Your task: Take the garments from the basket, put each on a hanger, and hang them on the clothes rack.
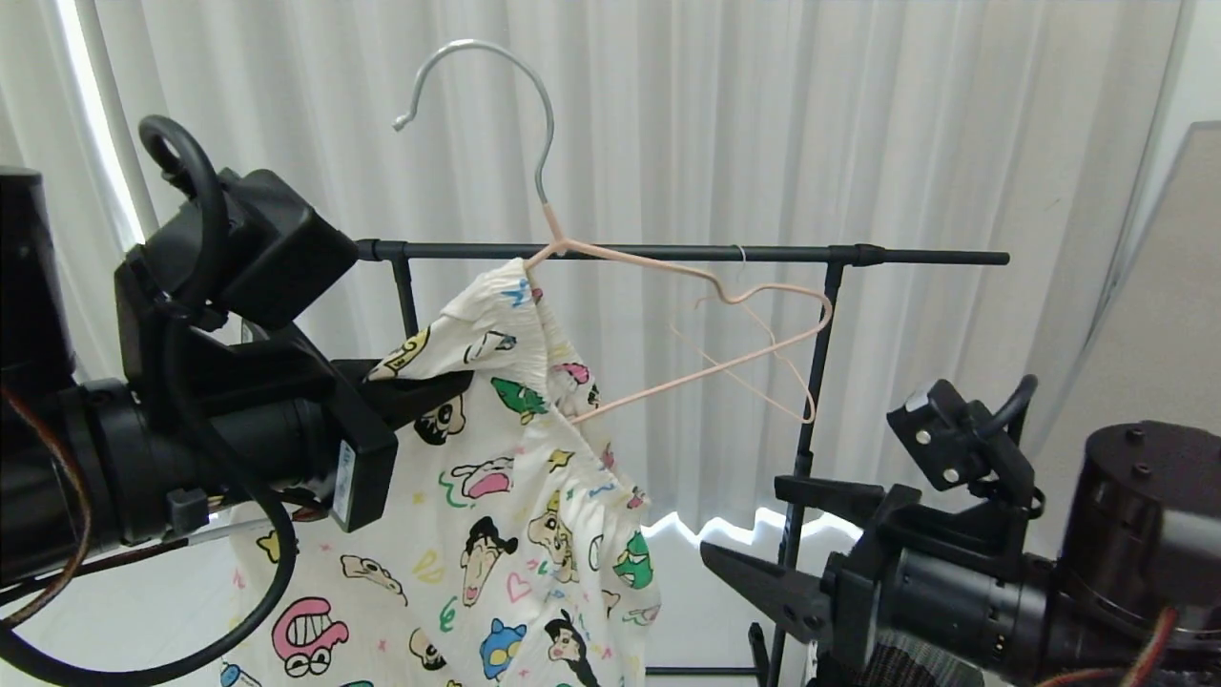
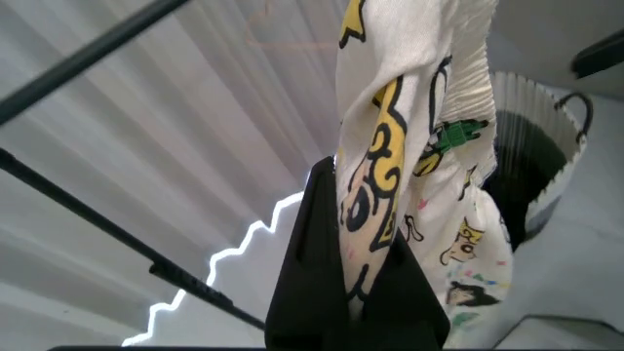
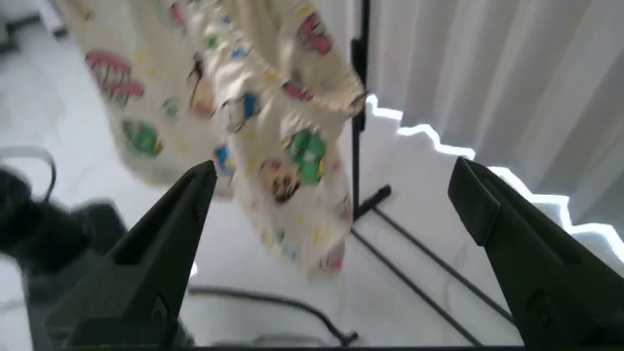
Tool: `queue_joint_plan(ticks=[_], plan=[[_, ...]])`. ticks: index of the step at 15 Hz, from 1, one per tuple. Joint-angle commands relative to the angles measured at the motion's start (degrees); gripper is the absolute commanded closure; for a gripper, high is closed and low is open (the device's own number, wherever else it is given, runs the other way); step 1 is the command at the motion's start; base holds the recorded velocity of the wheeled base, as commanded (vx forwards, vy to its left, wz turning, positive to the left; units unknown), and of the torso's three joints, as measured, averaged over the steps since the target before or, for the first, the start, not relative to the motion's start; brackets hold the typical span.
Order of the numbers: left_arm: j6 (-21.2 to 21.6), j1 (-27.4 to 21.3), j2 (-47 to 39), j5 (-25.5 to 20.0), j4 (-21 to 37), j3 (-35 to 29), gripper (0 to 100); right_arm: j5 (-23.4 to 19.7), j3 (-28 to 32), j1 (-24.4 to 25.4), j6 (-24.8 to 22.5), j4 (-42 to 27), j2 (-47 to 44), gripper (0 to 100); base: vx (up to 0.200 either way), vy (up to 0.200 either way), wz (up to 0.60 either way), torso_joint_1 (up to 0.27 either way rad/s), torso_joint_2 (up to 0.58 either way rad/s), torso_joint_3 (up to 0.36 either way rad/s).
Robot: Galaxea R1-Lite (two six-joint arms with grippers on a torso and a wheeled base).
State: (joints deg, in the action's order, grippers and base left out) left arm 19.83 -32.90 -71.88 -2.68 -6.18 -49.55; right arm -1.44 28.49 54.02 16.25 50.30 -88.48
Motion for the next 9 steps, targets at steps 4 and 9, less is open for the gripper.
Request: queue_joint_plan(ticks=[4, 9], plan=[[-0.06, -3.75, -0.02, 1.54, 0.03, -1.25, 100, 4.60, 7.99, 0.30, 2.29, 3.14, -8.29, 0, 0.000, 0.000, 0.00, 0.000, 0.00, 0.000], [-0.15, -4.01, 0.68, 1.63, 0.03, -1.33, 100, 7.06, 5.70, 8.03, 2.29, 3.14, -9.78, 0, 0.000, 0.000, 0.00, 0.000, 0.00, 0.000]])
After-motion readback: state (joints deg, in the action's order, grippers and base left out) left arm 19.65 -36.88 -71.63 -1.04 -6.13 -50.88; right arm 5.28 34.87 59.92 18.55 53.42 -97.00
